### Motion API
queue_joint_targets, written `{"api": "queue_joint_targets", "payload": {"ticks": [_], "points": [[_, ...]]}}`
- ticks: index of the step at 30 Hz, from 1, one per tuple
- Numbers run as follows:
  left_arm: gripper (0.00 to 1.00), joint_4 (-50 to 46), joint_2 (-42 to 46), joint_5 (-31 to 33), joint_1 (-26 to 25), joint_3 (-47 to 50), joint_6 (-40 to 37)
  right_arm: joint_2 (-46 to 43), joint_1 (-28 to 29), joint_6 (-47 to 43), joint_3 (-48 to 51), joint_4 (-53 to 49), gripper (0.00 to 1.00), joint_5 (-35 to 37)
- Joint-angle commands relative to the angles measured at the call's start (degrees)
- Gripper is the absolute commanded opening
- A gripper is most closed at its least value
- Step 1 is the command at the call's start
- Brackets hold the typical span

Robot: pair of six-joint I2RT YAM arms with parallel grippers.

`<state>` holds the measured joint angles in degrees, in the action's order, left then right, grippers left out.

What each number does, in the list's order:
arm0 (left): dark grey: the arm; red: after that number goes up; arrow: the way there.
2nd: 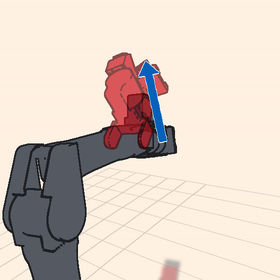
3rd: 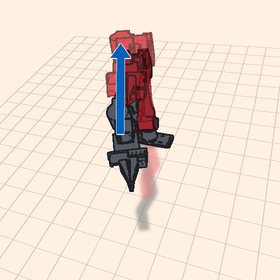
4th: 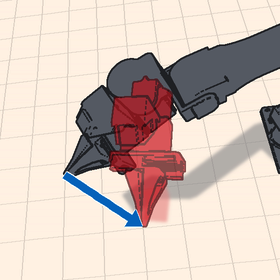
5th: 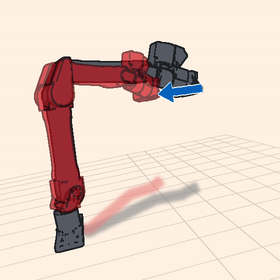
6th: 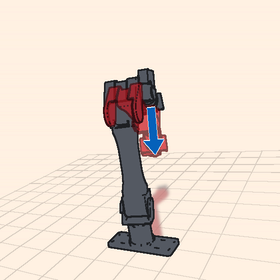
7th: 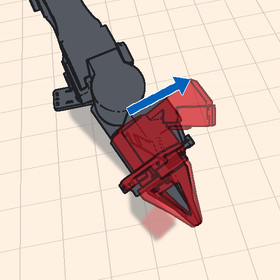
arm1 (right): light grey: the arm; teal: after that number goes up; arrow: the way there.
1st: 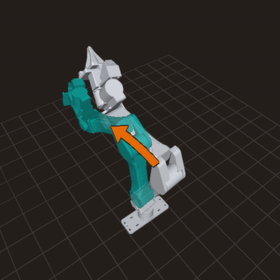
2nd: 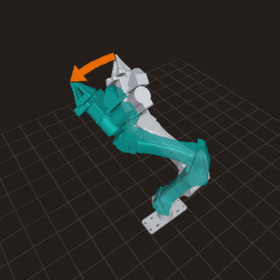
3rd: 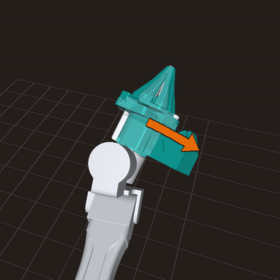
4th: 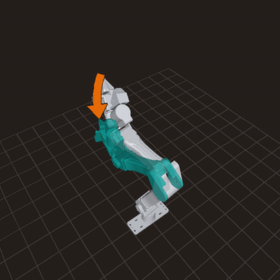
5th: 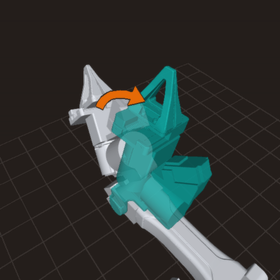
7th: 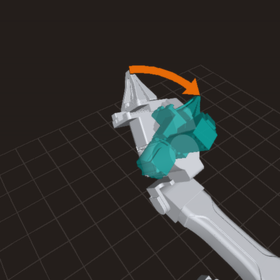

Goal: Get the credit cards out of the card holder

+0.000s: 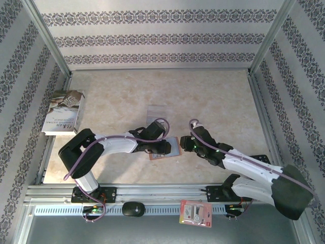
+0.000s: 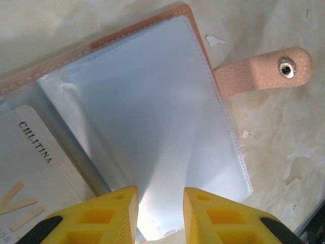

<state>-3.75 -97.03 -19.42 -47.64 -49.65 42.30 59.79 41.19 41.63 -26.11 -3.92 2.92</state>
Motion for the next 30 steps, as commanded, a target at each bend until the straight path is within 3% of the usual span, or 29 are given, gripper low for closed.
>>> {"api": "queue_joint_targets", "payload": {"ticks": [1,7,9,13,21,30], "points": [[0.31,1.6,0.8,0.4,-0.8,-0.2,-0.7,-1.2,-0.5,-2.4,0.9,-1.3,0.31,-3.1],[0.3,3.5,-1.2,-1.5,-0.7,0.7,-0.5,2.7,-0.1,-5.1,-2.3,0.4,0.25,-9.2],[0.25,1.9,-2.6,-2.8,-0.6,-0.8,-1.3,4.0,0.4,-5.1,-3.0,1.3,0.22,-9.6],[0.23,1.8,1.3,0.3,-0.5,1.3,-0.7,7.7,2.2,-4.9,-5.1,1.9,0.15,-9.7],[0.34,-2.5,16.7,7.3,3.3,8.4,-1.3,15.8,6.0,-5.5,-9.2,3.2,0.1,-10.6],[0.39,-0.4,16.3,6.3,6.3,13.9,-1.5,24.3,7.8,-2.3,-7.1,3.7,0.07,-8.1]]}}
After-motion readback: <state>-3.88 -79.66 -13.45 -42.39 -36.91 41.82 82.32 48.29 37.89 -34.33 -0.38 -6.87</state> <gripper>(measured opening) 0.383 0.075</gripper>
